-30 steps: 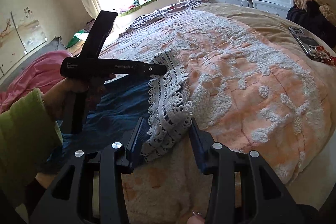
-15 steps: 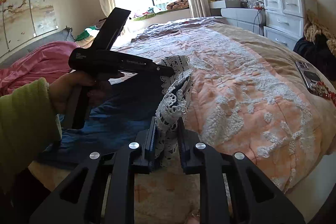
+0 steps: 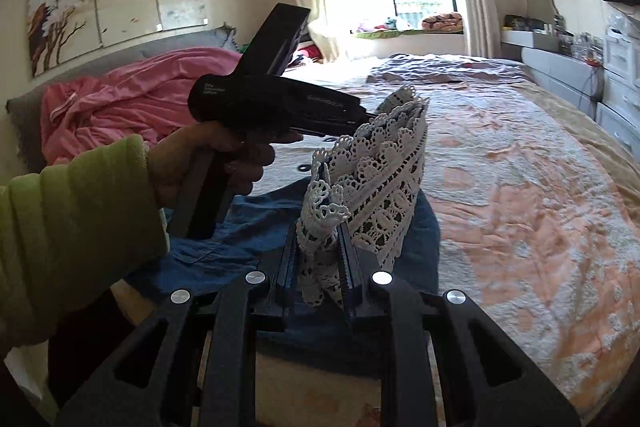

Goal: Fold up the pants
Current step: 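Lift the lace-trimmed leg with both tools and fold it onto the other leg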

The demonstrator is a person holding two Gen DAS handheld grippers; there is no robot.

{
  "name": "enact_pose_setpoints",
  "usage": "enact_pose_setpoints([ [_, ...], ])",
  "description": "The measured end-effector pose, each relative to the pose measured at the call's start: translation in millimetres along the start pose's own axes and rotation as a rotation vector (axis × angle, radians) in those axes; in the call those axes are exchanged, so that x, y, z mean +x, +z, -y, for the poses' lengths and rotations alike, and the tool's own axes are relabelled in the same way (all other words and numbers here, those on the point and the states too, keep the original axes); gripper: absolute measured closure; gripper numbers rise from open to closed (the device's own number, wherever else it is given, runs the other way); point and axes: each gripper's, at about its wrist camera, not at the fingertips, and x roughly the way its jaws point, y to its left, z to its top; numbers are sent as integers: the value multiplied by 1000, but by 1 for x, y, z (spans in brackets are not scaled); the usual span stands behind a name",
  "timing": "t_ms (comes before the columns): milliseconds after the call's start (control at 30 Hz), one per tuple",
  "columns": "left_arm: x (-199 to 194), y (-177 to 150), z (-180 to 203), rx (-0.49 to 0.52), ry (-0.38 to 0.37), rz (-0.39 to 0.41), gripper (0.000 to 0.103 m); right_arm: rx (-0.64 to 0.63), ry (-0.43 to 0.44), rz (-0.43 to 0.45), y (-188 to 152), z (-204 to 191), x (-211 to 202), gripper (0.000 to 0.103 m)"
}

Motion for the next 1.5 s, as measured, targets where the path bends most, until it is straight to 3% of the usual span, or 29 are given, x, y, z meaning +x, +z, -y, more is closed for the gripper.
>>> enact_pose_setpoints([
  [167, -24, -21, -28, -78, 91, -29, 84, -82, 64, -83, -1, -45, 40, 86],
  [267, -39, -32, -40, -146, 109, -29, 83, -125, 89, -149, -11, -66, 63, 86],
  [367, -56, -46, -52, -211, 133, -11, 66, -180, 85, -195, -24, -85, 77, 86],
  [467, -67, -61, -67, -304, 103, 19, 57, -206, 75, -212, -31, -95, 84, 86],
  [567, -72, -76, -82, -419, 9, 70, 44, -215, 77, -212, -33, -100, 82, 86],
  [633, -73, -82, -88, -467, -48, 96, 43, -227, 78, -211, -34, -102, 80, 86],
  [700, -74, -85, -91, -508, -113, 134, 35, -253, 77, -211, -36, -102, 77, 86],
  [867, -67, -82, -82, -502, -123, 115, 31, -287, 76, -214, -40, -106, 80, 85],
  [967, -57, -79, -80, -478, -4, 71, 32, -264, 97, -212, -39, -101, 81, 83],
  [1033, -46, -82, -83, -493, 50, 29, 47, -251, 108, -215, -41, -94, 79, 83],
  [1100, -37, -86, -86, -505, 90, 4, 79, -240, 118, -217, -39, -92, 77, 83],
  [1167, -36, -91, -88, -507, 122, 0, 86, -244, 121, -216, -40, -92, 74, 83],
  [1367, -43, -100, -93, -513, 147, 25, 87, -249, 137, -218, -45, -82, 71, 82],
  [1500, -44, -101, -88, -489, 164, 32, 84, -245, 181, -217, -44, -80, 65, 72],
])
